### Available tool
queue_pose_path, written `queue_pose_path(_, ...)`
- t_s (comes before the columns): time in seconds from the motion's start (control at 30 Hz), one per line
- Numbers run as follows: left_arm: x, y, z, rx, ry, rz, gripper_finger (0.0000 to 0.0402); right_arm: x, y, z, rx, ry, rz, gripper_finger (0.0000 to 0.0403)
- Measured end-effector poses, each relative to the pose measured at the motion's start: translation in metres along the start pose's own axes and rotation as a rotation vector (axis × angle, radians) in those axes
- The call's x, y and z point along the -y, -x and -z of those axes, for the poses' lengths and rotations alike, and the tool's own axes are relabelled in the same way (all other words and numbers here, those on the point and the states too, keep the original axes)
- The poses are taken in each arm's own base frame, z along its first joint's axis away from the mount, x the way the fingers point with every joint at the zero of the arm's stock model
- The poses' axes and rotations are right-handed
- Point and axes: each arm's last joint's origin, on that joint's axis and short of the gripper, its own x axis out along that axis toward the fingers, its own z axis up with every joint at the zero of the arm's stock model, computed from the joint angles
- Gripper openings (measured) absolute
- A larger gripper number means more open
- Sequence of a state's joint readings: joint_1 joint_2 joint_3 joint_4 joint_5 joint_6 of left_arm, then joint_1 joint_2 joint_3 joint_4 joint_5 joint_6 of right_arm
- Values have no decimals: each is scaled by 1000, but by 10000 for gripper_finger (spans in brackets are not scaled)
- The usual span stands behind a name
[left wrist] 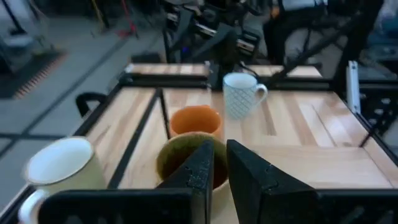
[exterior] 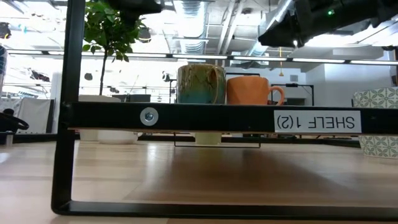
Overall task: Place coffee mugs
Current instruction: Put the white-green mug on the shelf
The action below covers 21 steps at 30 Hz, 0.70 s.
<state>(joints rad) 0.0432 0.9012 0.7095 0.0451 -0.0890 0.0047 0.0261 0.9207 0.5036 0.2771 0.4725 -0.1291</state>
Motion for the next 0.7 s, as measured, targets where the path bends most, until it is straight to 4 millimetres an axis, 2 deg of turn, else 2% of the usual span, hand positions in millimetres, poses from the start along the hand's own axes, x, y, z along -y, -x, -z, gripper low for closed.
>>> queue_pose_path(0.1,-1,14,24,78,-8,-8,32,0,0,0,3,-2,0,221)
queue_pose_path(0.23,-2,27,41,147,-21,-8,32,0,0,-1,8,-4,1,221)
queue_pose_path(0.5,-4,33,48,128,-49,-62,32,0,0,-1,8,-25,3,221)
queue_pose_path(0.7,-19,30,47,-71,8,-200,41,0,0,-1,8,-23,3,221)
